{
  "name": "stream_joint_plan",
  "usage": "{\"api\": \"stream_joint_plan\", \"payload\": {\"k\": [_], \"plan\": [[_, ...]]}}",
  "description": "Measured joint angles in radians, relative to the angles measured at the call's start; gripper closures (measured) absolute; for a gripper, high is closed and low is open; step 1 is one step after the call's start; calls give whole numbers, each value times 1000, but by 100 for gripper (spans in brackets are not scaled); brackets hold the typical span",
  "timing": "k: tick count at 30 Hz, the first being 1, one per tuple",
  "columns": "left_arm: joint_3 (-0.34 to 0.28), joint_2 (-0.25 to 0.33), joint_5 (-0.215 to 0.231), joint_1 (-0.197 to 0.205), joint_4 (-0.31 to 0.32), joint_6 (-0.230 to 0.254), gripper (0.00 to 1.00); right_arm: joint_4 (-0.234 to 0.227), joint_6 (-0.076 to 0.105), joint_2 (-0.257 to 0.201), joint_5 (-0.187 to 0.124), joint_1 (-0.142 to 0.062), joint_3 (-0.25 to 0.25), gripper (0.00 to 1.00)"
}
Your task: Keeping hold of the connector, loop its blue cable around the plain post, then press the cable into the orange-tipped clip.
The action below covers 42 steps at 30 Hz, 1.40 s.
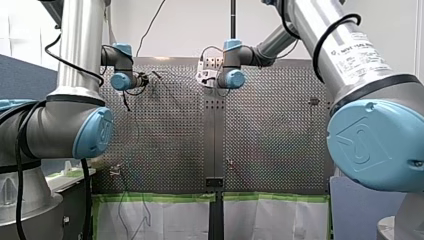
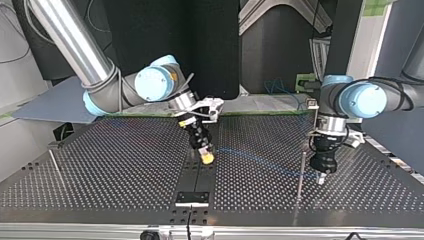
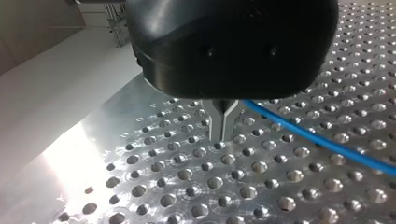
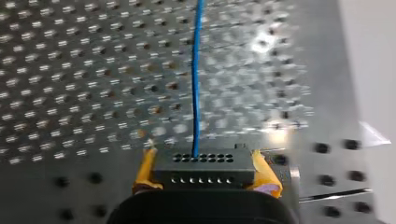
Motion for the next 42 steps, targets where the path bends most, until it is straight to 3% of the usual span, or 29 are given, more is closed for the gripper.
{"api": "stream_joint_plan", "payload": {"k": [5,12,13,14,15,16,17,18,19,22,29,35,42], "plan": [[-8,-19,-2,-5,-2,7,100,31,-29,47,32,11,0,98],[-9,-60,4,-9,-8,25,96,58,-40,108,60,26,2,98],[-9,-61,7,-8,-8,26,89,59,-41,116,64,28,3,98],[-9,-62,15,-7,-7,26,69,61,-43,127,70,30,4,98],[-9,-62,21,-5,-7,26,69,61,-44,133,74,32,5,98],[-9,-63,29,-4,-8,26,44,61,-45,138,78,34,7,98],[-9,-63,38,-2,-10,26,25,60,-46,143,83,36,11,98],[-9,-63,43,0,-13,27,25,58,-47,146,86,37,15,98],[-9,-63,45,1,-17,30,2,55,-47,149,88,38,20,98],[-9,-63,34,3,-38,51,2,45,-49,158,93,39,36,98],[-9,-63,-37,-5,-96,104,2,10,-49,176,105,39,82,98],[-9,-63,-67,-12,-92,75,2,-32,-44,184,108,33,126,98],[-9,-63,-71,-18,-90,34,2,-21,-51,230,146,36,138,98]]}}
